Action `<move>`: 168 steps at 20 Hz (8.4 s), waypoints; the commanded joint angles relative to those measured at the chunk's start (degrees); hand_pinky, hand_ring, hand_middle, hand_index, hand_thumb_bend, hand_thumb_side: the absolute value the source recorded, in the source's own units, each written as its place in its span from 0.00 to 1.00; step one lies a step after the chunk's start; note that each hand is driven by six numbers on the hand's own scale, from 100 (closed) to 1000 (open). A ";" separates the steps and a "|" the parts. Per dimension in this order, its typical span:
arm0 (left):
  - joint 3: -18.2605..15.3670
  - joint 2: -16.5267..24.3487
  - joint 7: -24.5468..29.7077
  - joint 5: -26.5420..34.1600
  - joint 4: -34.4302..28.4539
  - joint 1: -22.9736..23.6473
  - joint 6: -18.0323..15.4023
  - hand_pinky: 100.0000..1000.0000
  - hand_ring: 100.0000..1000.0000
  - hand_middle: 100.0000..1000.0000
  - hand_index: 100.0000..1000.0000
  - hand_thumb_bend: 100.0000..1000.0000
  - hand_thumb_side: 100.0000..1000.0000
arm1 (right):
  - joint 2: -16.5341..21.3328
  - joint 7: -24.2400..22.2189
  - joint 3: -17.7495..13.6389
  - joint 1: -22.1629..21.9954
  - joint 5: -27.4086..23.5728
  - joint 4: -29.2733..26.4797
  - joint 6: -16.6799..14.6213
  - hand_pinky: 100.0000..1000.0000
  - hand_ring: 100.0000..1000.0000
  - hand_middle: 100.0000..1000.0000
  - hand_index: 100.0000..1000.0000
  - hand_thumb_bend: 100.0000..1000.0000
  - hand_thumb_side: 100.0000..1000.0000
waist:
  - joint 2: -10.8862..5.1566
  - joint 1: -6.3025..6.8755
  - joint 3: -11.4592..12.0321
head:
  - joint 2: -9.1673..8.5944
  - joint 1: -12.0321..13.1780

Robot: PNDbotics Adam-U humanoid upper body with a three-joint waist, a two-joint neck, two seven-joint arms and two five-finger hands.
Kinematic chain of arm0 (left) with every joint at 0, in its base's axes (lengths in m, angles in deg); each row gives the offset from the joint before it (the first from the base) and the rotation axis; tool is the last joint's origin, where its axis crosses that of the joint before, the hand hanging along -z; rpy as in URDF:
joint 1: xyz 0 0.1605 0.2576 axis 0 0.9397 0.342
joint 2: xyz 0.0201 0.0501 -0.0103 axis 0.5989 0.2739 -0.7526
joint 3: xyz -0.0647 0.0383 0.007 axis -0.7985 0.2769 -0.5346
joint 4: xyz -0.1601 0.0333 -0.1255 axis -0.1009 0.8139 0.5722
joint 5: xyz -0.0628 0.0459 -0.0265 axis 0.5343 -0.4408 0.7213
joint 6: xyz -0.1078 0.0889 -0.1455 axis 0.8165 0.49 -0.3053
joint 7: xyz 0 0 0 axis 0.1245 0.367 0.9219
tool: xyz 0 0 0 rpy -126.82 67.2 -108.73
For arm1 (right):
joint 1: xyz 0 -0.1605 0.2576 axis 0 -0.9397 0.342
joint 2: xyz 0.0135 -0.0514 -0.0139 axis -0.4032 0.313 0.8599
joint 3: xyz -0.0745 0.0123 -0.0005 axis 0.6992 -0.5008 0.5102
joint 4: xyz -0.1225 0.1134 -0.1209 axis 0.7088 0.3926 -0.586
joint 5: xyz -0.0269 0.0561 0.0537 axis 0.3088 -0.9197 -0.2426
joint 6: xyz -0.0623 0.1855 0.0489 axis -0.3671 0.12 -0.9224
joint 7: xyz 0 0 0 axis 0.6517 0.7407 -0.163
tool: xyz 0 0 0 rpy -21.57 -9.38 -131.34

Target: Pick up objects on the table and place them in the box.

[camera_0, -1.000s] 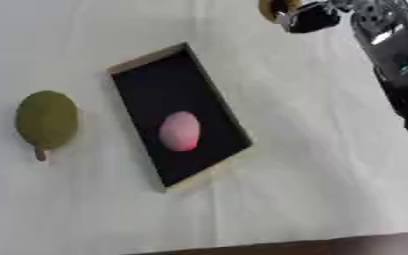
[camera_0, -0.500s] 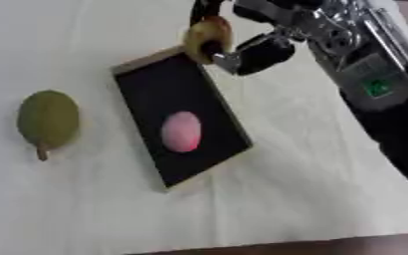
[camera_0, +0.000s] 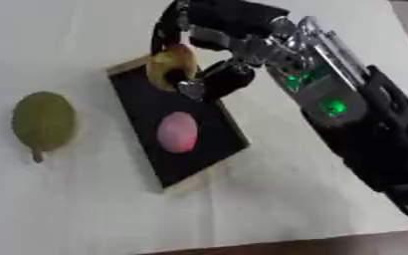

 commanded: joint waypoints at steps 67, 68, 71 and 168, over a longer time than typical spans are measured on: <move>7.07 30.31 21.94 -30.06 -0.98 1.25 14.94 0.74 0.81 0.81 0.92 0.41 0.69 | 28.82 44.26 -31.56 -25.95 -34.09 -17.74 -2.37 0.87 0.73 0.66 0.80 0.00 0.15 | -2.72 2.15 -3.57 | 2.02 4.52; 7.59 31.55 24.58 -31.09 -0.98 1.38 15.66 0.75 0.81 0.81 0.93 0.43 0.68 | 28.67 44.58 -31.99 -26.45 -34.12 -17.74 -2.45 0.87 0.73 0.66 0.80 0.00 0.16 | -2.71 2.18 -3.65 | 2.05 4.51; 8.93 34.35 30.84 -34.08 -0.98 1.37 16.76 0.77 0.82 0.82 0.93 0.47 0.63 | 28.39 45.40 -32.71 -27.52 -34.37 -17.74 -2.41 0.87 0.72 0.66 0.80 0.00 0.17 | -2.67 2.20 -3.85 | 1.99 4.56; 16.64 26.46 51.44 -45.88 -0.98 -25.28 16.55 0.45 0.42 0.42 0.61 0.00 0.00 | 23.77 45.14 -32.42 -30.94 -37.89 -17.74 -1.08 0.88 0.70 0.63 0.79 0.00 0.35 | -2.89 3.27 -4.44 | 1.52 4.08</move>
